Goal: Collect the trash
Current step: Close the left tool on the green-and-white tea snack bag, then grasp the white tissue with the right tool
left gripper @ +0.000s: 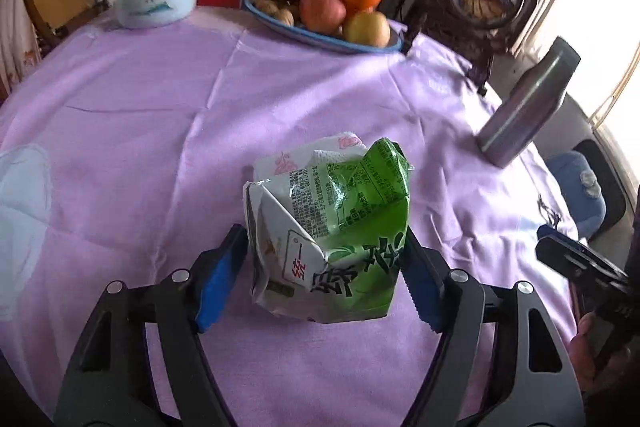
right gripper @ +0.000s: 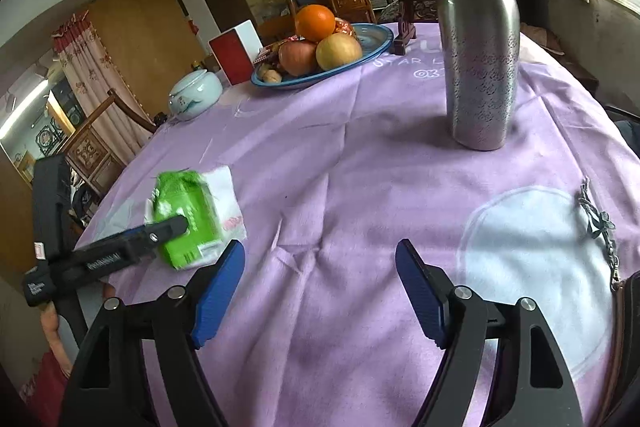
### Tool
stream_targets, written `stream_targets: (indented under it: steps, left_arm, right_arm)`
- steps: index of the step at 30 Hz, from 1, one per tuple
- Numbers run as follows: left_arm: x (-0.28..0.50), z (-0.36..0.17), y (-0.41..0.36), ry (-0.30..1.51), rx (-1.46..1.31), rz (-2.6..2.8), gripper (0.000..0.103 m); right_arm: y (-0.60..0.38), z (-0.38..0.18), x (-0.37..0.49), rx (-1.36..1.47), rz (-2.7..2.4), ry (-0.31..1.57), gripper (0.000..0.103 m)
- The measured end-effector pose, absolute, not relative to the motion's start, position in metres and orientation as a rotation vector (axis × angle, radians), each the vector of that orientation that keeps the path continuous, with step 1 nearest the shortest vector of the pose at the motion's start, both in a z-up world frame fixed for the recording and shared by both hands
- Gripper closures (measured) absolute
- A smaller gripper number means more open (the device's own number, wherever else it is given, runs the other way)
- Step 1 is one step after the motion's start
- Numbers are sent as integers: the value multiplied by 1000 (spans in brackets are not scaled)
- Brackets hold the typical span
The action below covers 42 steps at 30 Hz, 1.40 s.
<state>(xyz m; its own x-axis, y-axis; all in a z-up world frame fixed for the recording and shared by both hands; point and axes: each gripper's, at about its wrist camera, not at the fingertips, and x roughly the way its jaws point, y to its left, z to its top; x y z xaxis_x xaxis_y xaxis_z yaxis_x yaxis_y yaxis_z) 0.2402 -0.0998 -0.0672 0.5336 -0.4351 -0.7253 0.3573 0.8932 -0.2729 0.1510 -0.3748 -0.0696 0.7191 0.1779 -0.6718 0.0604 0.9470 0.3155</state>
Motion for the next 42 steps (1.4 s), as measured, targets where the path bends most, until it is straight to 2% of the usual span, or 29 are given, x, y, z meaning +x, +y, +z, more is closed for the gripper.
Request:
stream_targets:
  steps: [6,22,37,42]
  left_arm:
    - [221,-42,-69,764,-175,-507,31]
    - [211,-56,31,780,-216,-202,31]
    - [224,-72,42,878,-268,-163,30]
    - [224,-73,41,879,-247,-155,30]
  right_arm:
    - [-376,-70,151,328,61,775,26]
    - [-364,-81,159,298,103,823,26]
    - [-318,-76,151,146,222,757,26]
    - [-305,-64,175,152,256,789,26]
